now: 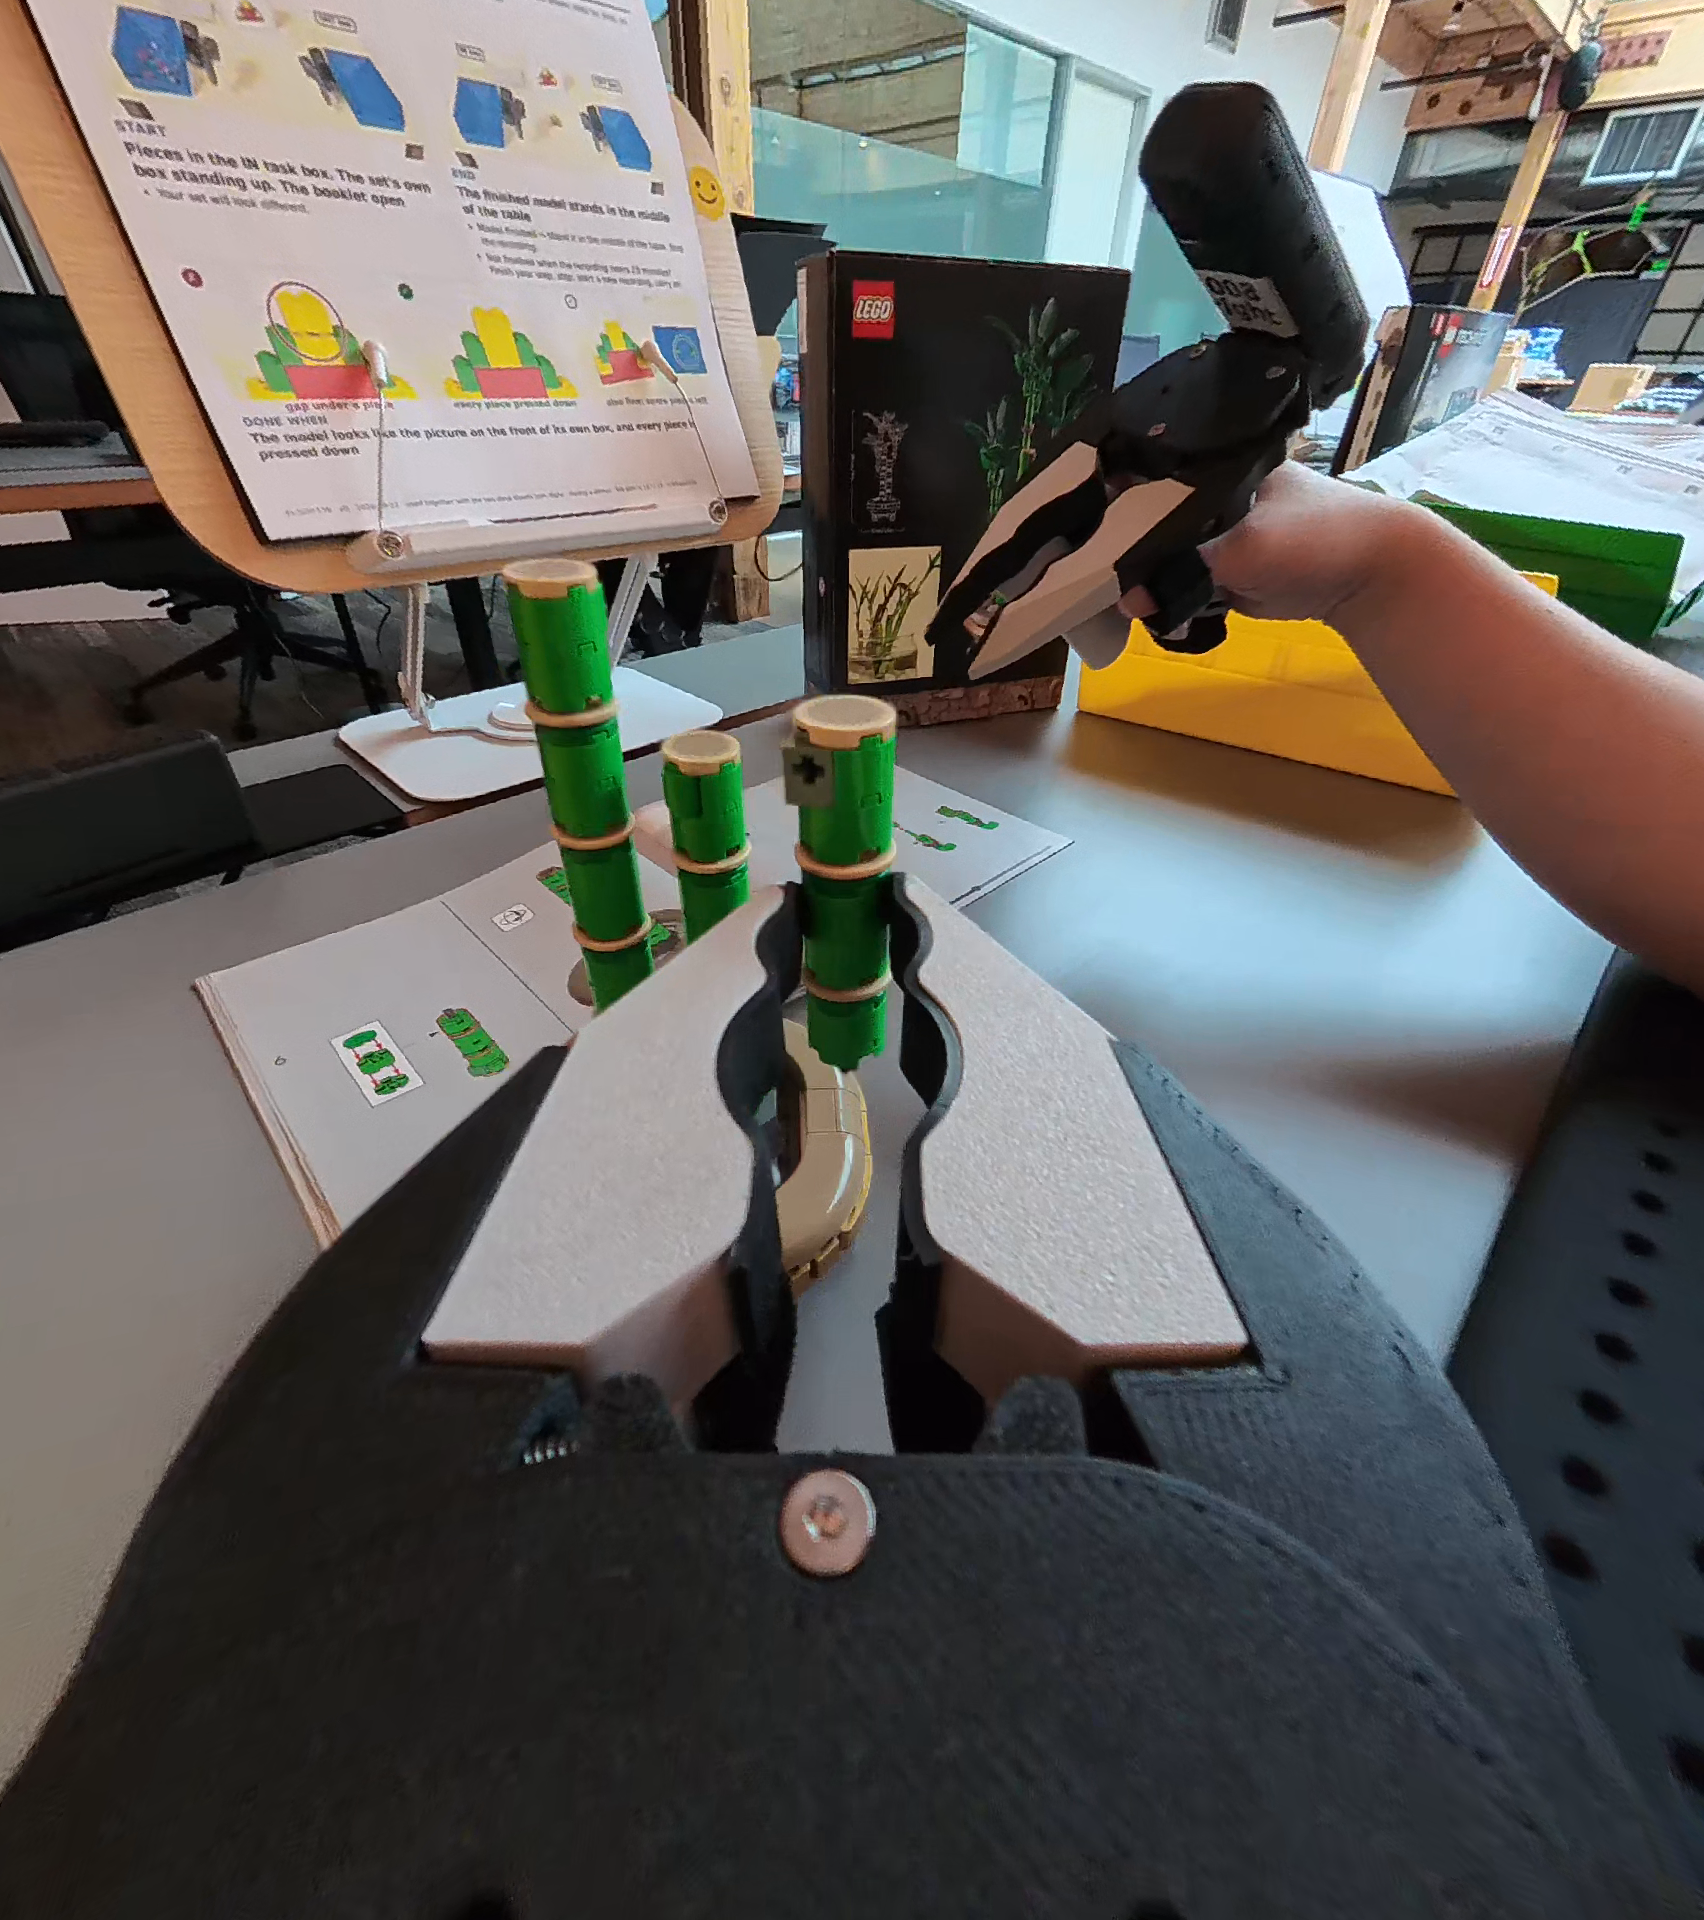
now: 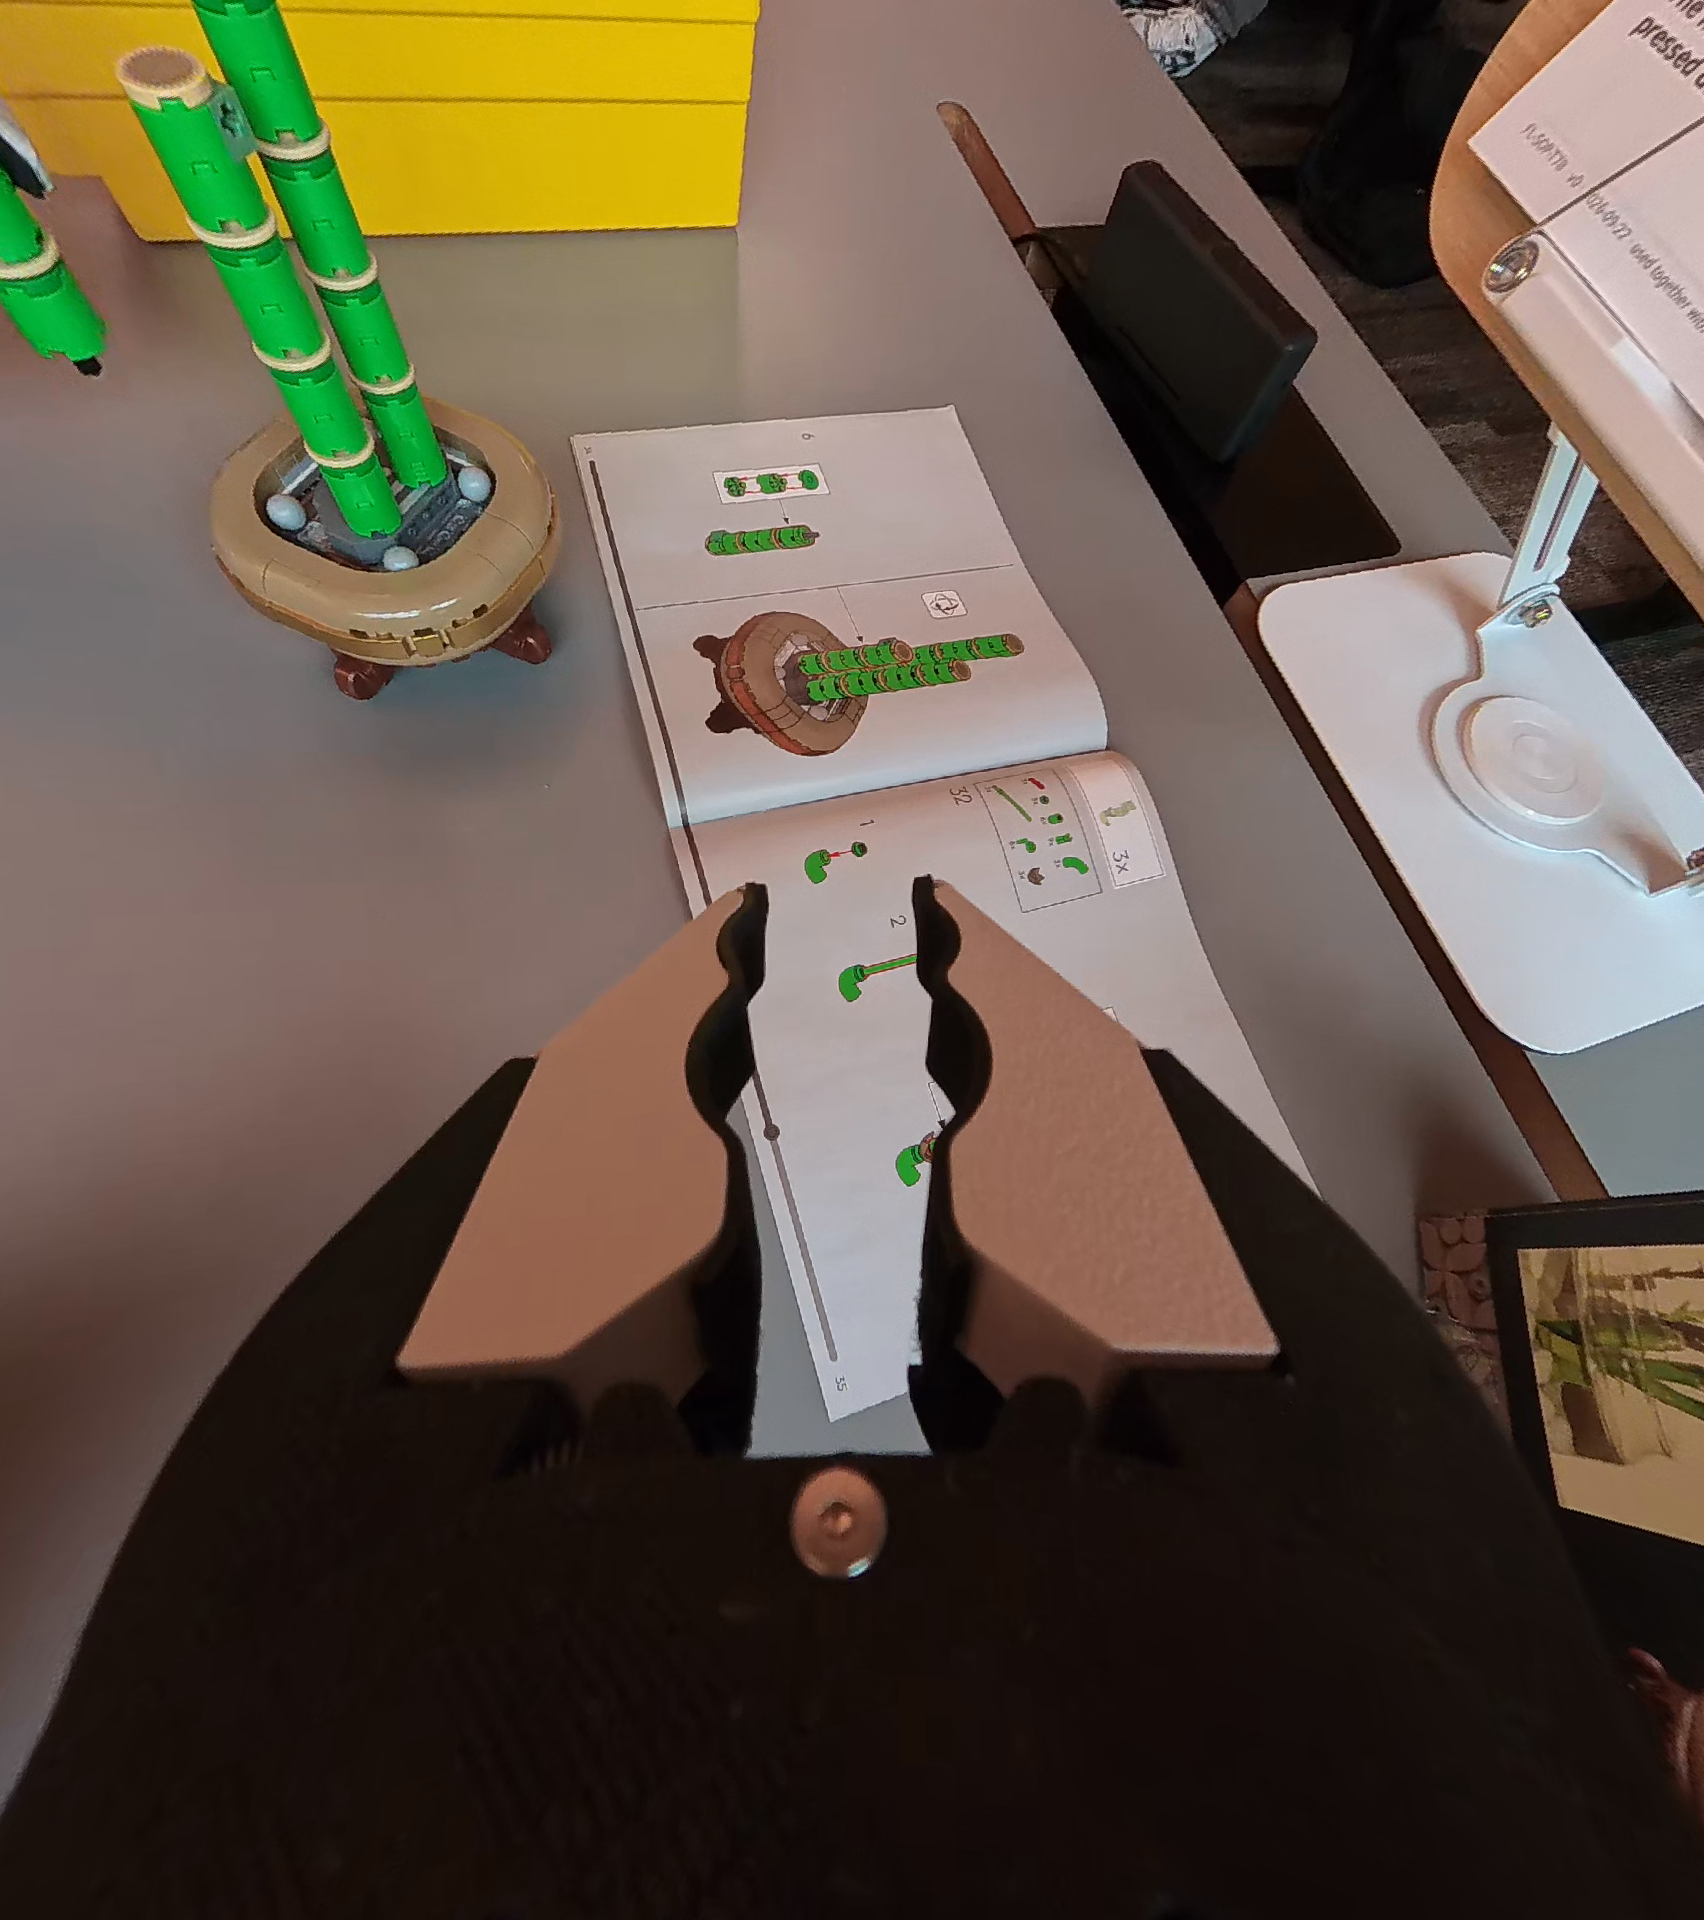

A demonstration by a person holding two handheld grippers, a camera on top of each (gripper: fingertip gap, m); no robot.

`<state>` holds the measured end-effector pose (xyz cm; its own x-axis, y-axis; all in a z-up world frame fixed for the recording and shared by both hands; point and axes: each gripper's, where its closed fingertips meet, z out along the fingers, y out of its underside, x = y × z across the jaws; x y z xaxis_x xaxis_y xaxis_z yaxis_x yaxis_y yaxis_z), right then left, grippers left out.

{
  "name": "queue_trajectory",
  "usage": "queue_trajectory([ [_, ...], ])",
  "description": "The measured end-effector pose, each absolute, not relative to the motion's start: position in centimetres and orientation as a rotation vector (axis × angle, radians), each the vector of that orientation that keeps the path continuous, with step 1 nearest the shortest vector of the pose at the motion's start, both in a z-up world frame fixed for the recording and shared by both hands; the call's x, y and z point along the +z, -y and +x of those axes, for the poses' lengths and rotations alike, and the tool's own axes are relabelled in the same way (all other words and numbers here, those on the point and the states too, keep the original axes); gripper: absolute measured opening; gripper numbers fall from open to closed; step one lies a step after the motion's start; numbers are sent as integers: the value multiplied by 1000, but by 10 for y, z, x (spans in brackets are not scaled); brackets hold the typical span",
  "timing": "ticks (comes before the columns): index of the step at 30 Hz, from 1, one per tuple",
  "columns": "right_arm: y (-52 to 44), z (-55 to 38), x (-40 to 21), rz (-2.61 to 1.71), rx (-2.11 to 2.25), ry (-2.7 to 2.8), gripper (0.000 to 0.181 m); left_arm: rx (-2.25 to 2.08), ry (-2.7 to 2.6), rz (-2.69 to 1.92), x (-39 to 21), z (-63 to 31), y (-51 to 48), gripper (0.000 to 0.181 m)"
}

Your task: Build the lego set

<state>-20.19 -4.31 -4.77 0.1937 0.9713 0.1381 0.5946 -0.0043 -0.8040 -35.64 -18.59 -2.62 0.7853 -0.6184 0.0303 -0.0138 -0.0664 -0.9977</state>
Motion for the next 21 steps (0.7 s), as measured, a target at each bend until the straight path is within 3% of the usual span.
queue_trajectory([
  [21,53,-214,-45,-1657,629,1531,28,-451,-535,-1603,-44,-379,152,14],
])
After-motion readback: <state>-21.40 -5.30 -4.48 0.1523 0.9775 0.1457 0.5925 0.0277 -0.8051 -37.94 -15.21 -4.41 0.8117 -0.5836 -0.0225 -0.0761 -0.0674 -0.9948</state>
